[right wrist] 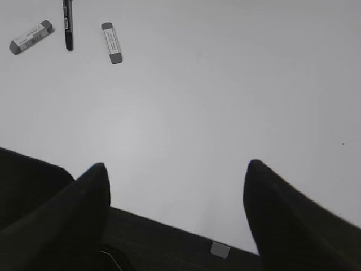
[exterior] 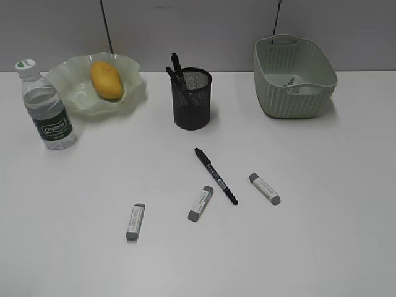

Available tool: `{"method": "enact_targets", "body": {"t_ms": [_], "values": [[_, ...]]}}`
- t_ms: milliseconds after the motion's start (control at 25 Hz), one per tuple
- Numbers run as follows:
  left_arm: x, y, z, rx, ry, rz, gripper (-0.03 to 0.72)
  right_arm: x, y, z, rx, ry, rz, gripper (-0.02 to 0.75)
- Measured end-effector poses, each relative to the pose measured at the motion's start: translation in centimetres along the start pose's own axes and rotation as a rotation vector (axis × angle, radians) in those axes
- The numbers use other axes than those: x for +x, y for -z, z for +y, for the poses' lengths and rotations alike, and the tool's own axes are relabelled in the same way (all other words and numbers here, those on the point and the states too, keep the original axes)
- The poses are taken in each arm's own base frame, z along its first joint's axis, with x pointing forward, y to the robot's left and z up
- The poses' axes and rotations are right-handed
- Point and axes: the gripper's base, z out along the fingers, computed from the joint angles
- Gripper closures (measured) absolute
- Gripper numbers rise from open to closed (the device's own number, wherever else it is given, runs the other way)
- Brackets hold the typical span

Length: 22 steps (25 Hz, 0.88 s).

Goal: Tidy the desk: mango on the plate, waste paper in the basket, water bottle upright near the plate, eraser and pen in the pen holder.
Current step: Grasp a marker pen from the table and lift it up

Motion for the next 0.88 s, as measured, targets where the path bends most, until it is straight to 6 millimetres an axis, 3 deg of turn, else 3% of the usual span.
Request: {"method": "enact_targets", "body": {"t_ms": [200, 400, 560, 880], "values": [[0.1, -0.1, 0.0, 0.001, 0.001, 0.011, 0.242, -1.2, -0.2, 0.1, 0.002, 0.005, 0.023, 0.155], [0.2, -0.1, 0.0, 0.001, 0.001, 0.011, 0.242, -5.7, -1.8, 0.6, 0.014, 0.031, 0.075, 0.155], [0.2, -0.1, 0.0, 0.001, 0.001, 0.011, 0.242, -10.0, -5.4, 1.5, 0.017, 0.055, 0.169, 0.155], [0.2, -0.1, 0.0, 0.001, 0.001, 0.012, 0.242, -16.3, -16.5, 4.0, -0.019, 0.084, 0.322, 0.155]]}}
